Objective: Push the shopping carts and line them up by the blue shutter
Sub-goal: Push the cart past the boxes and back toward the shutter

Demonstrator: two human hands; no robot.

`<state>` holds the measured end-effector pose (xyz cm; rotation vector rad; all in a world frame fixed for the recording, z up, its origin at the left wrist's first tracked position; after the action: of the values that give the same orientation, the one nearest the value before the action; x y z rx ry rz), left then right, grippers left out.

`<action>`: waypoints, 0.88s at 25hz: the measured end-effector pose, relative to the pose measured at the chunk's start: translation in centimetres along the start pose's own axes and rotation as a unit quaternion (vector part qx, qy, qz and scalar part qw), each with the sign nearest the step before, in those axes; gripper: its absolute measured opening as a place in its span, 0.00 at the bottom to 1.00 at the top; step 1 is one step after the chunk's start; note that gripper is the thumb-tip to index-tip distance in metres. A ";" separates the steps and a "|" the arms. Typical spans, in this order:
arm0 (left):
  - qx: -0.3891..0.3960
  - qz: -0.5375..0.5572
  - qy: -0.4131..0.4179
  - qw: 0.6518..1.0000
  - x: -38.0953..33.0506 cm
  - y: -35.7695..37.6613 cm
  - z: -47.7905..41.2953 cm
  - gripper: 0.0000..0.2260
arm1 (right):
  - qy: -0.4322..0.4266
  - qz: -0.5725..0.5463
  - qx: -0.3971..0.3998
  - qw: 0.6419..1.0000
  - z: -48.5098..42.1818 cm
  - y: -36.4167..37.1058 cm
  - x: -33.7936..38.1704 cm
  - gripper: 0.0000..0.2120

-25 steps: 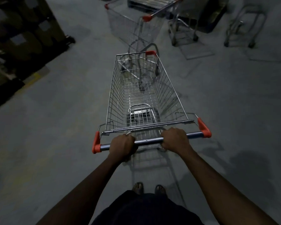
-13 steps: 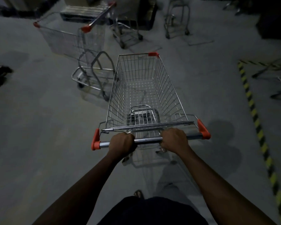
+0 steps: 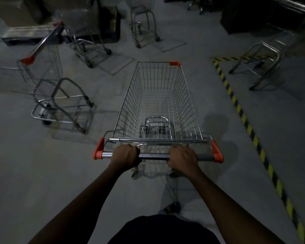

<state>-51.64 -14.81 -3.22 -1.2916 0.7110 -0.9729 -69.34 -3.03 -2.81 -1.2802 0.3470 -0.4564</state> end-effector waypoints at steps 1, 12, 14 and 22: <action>0.000 0.000 0.014 1.000 0.0 -0.4 -1.5 0.13 | 0.006 -0.002 0.000 1.000 -0.8 -0.2 -0.8 0.15; 0.029 -0.016 0.114 0.993 -2.9 -4.2 -19.3 0.14 | 0.119 -0.067 -0.016 0.990 -9.4 -2.2 -12.4 0.14; 0.028 -0.028 0.138 0.990 -3.3 -4.8 -22.7 0.13 | 0.141 -0.067 -0.016 0.988 -11.2 -2.4 -14.4 0.15; -0.011 -0.059 0.233 0.971 -6.0 -7.3 -41.1 0.13 | 0.226 -0.124 -0.018 0.966 -20.4 -5.1 -24.6 0.11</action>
<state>-91.64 -28.07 -3.43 -1.1411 1.0144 -1.3920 -101.21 -8.60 -3.15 -1.2534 0.5822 -0.9654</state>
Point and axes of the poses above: each hand's wrist, its own z-axis away from the middle knuckle, its own y-axis out of the palm, x = y × z, the point moved 3 cm from there along -z, towards the middle knuckle, and after that the axes turned 12 degrees about y, right-handed, at the moved point
